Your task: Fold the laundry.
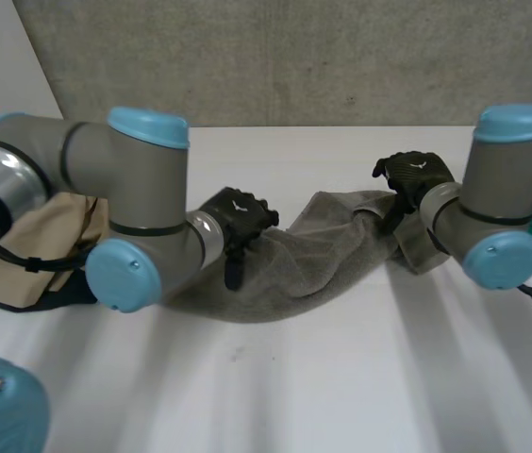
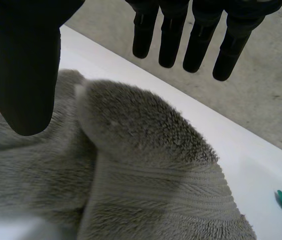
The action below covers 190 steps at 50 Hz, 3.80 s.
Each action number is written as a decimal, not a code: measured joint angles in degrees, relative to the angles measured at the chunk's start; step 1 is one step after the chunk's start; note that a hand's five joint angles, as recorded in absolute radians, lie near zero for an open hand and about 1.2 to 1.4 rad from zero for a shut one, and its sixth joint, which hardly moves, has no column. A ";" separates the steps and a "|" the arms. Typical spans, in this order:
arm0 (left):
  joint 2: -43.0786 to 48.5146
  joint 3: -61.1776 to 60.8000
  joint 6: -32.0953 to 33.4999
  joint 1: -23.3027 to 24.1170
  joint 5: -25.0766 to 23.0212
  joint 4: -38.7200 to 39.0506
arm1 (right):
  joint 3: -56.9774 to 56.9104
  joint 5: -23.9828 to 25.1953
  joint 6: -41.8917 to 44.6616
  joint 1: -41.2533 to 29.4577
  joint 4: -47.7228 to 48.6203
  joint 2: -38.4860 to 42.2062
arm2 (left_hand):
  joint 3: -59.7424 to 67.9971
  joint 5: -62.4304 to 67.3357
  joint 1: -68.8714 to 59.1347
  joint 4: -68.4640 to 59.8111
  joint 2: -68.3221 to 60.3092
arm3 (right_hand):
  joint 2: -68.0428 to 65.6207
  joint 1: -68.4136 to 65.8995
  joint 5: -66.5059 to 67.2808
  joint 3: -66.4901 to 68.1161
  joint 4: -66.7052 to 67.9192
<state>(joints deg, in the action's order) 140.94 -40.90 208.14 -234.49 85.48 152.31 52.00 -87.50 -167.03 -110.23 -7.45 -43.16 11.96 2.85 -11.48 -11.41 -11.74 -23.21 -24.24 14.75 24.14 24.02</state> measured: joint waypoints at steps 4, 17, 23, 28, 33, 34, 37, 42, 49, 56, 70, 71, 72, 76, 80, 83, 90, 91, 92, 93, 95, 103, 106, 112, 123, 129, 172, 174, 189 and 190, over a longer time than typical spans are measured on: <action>3.06 2.70 1.28 1.11 0.68 -1.21 | -3.33 -3.14 1.05 -0.56 2.77 4.34 | 0.00 0.00 0.00 0.00 -0.01 | -9.42 -8.53 8.22 8.50 8.61; 8.35 13.01 2.57 3.41 4.42 2.31 | -9.20 -5.64 6.07 -0.56 11.31 7.49 | 56.08 51.09 -53.05 -57.10 -56.32 | -44.46 -40.14 41.43 43.54 44.25; 8.42 24.86 3.66 2.84 13.24 11.88 | -11.80 -5.69 9.45 -0.32 25.20 6.03 | 56.20 51.09 -53.05 -57.27 -56.72 | -44.46 -40.63 41.76 43.97 44.48; 5.10 32.65 3.31 1.62 20.40 25.52 | -13.17 -5.98 9.88 0.43 45.94 3.00 | 56.20 51.09 -53.05 -57.28 -56.72 | -44.46 -40.72 42.15 43.97 44.49; 0.73 30.72 2.04 0.86 22.82 34.88 | -13.28 -5.38 8.56 0.84 55.38 0.40 | 56.20 51.09 -53.05 -57.29 -56.72 | -44.46 -40.73 43.42 43.97 44.48; 0.04 29.34 1.76 0.78 22.92 35.69 | -13.12 -4.97 8.26 0.91 54.99 0.00 | 56.20 51.09 -53.05 -57.29 -56.72 | -44.46 -40.73 43.57 43.97 44.48; -1.68 23.68 0.97 0.70 22.90 36.81 | -12.00 -3.43 7.47 1.15 50.08 -0.74 | 56.20 51.09 -53.01 -57.29 -56.73 | -44.46 -40.73 43.63 43.97 44.48; -2.92 13.69 -0.11 0.85 22.66 35.81 | -8.39 -1.26 6.40 1.55 39.43 -1.62 | 56.20 51.09 -53.05 -57.30 -56.84 | -44.46 -40.73 43.75 43.97 44.49; -3.14 -4.13 -2.95 1.25 22.60 31.29 | 1.90 2.23 6.36 1.70 25.40 -3.11 | 56.24 51.09 -53.05 -57.31 -56.89 | -44.46 -40.73 43.75 43.97 44.50; -4.09 -18.50 -8.43 2.42 22.66 22.04 | 11.73 3.36 11.88 1.69 18.66 -2.89 | 56.24 51.09 -53.05 -57.31 -56.89 | -44.46 -40.73 43.75 43.97 44.51; -19.75 -33.95 -12.31 5.13 16.23 11.66 | 20.30 3.64 17.13 1.04 16.81 -7.44 | 5.63 4.01 -4.25 -5.51 -5.39 | -44.46 -41.99 43.83 43.97 44.50; -20.39 -33.98 -11.90 5.15 15.90 11.74 | 20.57 3.68 17.05 0.98 16.93 -7.80 | 5.63 4.01 -4.25 -5.51 -5.39 | -44.46 -41.99 43.83 43.97 44.50; -21.17 -33.87 -11.19 5.14 15.49 11.96 | 20.97 3.73 16.95 0.90 17.10 -8.29 | 2.93 1.55 -3.12 -3.28 -3.29 | -44.46 -41.99 43.83 43.97 44.50; -22.33 -31.70 -6.93 4.88 14.34 13.57 | 22.21 4.02 16.67 0.62 17.69 -10.07 | 1.40 0.22 -2.03 -1.09 -1.24 | -44.46 -41.99 43.83 43.97 44.51; -20.61 -27.73 -1.89 3.95 13.90 15.39 | 22.77 4.32 16.62 0.55 17.81 -11.15 | 1.40 0.22 -2.03 -1.08 -1.19 | -44.46 -41.99 43.84 43.97 44.50; -18.01 -24.19 1.31 3.04 13.37 16.02 | 22.91 4.59 16.62 0.64 17.71 -11.73 | 1.40 0.20 -2.03 -1.08 -1.20 | -44.46 -41.99 43.83 43.97 44.50; -10.38 -16.05 6.49 1.21 9.41 15.02 | 22.94 5.38 16.57 1.18 17.28 -13.04 | 1.61 1.84 -2.33 -3.23 -2.75 | -44.46 -41.99 43.84 43.97 44.50; -9.03 -14.78 7.15 0.95 8.28 14.42 | 22.93 5.53 16.55 1.29 17.17 -13.26 | 1.65 2.26 -2.33 -3.64 -3.07 | -44.46 -41.99 43.83 43.97 44.50; -8.43 -14.23 7.44 0.83 7.76 14.12 | 22.92 5.62 16.53 1.35 17.09 -13.41 | 1.73 2.36 -2.33 -3.74 -3.14 | -44.46 -41.99 43.84 43.97 44.51; -6.24 -12.21 8.52 0.43 5.85 12.80 | 22.91 5.90 16.48 1.50 16.84 -13.83 | 2.88 2.95 -2.71 -4.35 -3.75 | -44.46 -41.99 43.84 43.97 44.50; -4.85 -10.88 9.23 0.17 4.67 11.82 | 22.90 6.13 16.44 1.61 16.61 -14.14 | 3.53 3.28 -3.73 -4.67 -4.15 | -44.46 -41.99 43.84 43.97 44.50; 2.99 -2.32 12.70 -0.46 3.15 8.55 | 22.86 7.34 16.52 1.82 15.35 -15.07 | 5.04 4.57 -5.06 -5.81 -5.33 | -44.46 -41.99 43.83 43.97 44.51; 5.57 1.22 13.79 -0.25 4.72 8.45 | 22.79 7.65 16.64 1.85 15.10 -15.01 | 6.15 5.69 -6.61 -6.96 -6.38 | -44.46 -41.99 43.83 43.97 44.50; 10.65 9.57 16.98 0.30 8.05 7.92 | 21.24 7.77 17.06 2.09 15.46 -14.09 | 51.90 50.20 -55.53 -53.06 -53.13 | -44.46 -41.99 43.83 43.97 44.50; 14.56 35.17 19.64 -0.38 13.81 17.57 | 4.63 1.56 17.76 1.00 25.68 -6.71 | 55.95 52.01 -55.59 -57.32 -56.79 | -44.46 -41.99 43.84 44.13 44.59; 10.16 45.40 13.13 -1.92 19.70 33.56 | -9.32 -8.02 15.05 0.16 48.72 -3.16 | 55.97 52.01 -55.59 -57.32 -56.80 | -44.46 -42.37 44.05 44.20 44.68; -8.10 -20.29 -5.44 -7.28 15.52 22.79 | 20.43 4.81 21.72 3.78 17.92 -6.25 | 7.96 6.11 -8.84 -8.09 -8.14 | -44.46 -42.38 44.66 44.20 44.69; -9.54 -21.29 -5.41 -8.83 14.50 22.87 | 20.79 4.94 21.10 3.86 17.97 -6.83 | 7.96 6.12 -8.84 -8.10 -8.14 | -44.46 -42.38 44.66 44.20 44.69; -12.06 -26.17 0.60 -17.46 0.22 25.21 | 20.90 5.27 18.91 3.24 17.62 -7.55 | 11.83 11.40 -12.34 -12.49 -12.02 | -44.46 -42.38 44.66 44.20 44.69; -11.84 -25.97 0.86 -17.50 0.01 25.60 | 20.90 5.24 18.95 3.20 17.60 -7.50 | 11.98 11.54 -12.41 -12.64 -12.15 | -44.46 -42.38 44.66 44.20 44.69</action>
<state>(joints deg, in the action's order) 129.10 -66.87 209.00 -251.99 85.49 177.90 72.90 -82.25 -148.08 -107.03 10.16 -50.65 23.95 14.38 -23.89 -24.05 -23.89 -67.67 -66.62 59.41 68.35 68.72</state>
